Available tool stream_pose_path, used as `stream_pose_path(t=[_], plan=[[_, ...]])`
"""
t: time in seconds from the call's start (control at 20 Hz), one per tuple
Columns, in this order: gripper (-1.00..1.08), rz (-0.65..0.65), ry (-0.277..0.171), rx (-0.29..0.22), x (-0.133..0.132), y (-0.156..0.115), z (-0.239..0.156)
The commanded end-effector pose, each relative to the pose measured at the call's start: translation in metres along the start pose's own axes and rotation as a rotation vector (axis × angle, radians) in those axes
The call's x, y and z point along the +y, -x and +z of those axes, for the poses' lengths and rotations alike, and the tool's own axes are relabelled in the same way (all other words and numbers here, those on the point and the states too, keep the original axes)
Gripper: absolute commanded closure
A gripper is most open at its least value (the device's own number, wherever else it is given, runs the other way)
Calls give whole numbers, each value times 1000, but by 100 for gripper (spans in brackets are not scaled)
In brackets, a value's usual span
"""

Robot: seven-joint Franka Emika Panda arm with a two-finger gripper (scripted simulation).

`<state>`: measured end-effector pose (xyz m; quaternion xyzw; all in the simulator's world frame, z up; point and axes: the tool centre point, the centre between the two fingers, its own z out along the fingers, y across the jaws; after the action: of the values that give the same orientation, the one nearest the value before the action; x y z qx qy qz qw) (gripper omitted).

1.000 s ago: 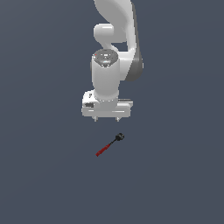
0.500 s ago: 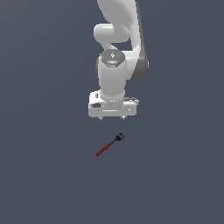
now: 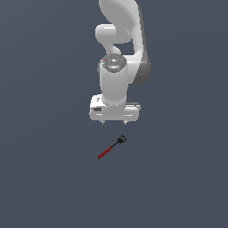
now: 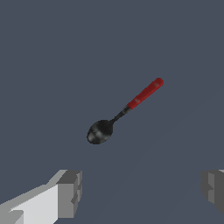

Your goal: Pick up the object and move it to a goal position.

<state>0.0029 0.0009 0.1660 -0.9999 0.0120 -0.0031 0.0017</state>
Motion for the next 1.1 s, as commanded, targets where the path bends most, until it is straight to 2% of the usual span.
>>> stream_pose_path(t=[0.0, 0.3, 1.05], plan=[[-92, 37, -1, -1, 0, -3, 5], [-92, 167, -5, -3, 0, -13, 21], [-92, 588, -2, -7, 2, -41, 76]])
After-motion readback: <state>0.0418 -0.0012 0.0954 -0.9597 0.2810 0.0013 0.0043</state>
